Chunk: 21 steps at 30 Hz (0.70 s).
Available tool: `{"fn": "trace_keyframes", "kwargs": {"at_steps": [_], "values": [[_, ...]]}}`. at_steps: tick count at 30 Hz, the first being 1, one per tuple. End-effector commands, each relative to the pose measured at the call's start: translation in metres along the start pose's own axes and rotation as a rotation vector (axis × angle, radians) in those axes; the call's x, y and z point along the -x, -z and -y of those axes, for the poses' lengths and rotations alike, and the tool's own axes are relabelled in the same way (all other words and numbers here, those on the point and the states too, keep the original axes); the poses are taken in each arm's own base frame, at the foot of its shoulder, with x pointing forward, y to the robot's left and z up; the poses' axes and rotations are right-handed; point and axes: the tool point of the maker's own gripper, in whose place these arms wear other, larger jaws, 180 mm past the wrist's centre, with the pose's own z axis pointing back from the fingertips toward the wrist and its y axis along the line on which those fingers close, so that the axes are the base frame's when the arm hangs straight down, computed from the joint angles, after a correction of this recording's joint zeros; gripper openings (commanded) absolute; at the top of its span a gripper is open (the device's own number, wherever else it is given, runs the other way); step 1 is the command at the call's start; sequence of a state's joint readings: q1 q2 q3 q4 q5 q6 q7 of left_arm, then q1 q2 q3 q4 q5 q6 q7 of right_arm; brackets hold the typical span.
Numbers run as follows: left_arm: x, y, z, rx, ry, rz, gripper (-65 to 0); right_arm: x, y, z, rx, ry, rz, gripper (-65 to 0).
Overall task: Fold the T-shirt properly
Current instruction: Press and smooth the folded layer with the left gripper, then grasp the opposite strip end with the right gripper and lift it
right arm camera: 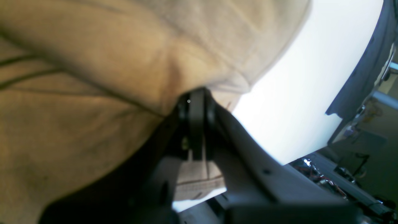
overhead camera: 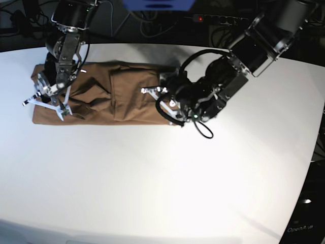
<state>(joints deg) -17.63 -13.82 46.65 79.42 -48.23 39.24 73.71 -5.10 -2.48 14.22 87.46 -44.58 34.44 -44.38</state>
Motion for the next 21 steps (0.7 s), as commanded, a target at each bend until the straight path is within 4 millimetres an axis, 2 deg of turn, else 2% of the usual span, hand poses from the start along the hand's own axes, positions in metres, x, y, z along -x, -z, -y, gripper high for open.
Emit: {"fn": "trace_keyframes", "kwargs": {"at_steps": [1,4,10,11,17,21], "values": [[-0.027,0.004,-0.025,-0.103,-0.001,0.148,-62.5,-0.014,-0.005,-0.038,-0.162,-0.006,0.093,-65.0],[-0.030,0.001,-0.035,-0.121,-0.007,0.160,-62.5,-0.020,-0.017,-0.019,-0.104,0.006,0.125,-65.0],[-0.034,-0.003,-0.034,-0.119,0.000,0.175,-62.5,-0.029,-0.036,0.011,-0.013,0.023,0.174,-65.0],[-0.034,-0.004,-0.035,-0.120,0.000,0.175,-62.5,-0.024,-0.037,0.015,0.002,0.017,0.169,-64.9],[-0.041,-0.008,-0.033,-0.127,0.014,0.192,-62.5,-0.018,-0.036,0.027,0.029,-0.002,0.165,-64.9],[-0.042,-0.009,-0.046,-0.166,0.027,0.191,-62.5,-0.015,-0.036,0.033,0.044,-0.010,0.160,-64.9]]}}
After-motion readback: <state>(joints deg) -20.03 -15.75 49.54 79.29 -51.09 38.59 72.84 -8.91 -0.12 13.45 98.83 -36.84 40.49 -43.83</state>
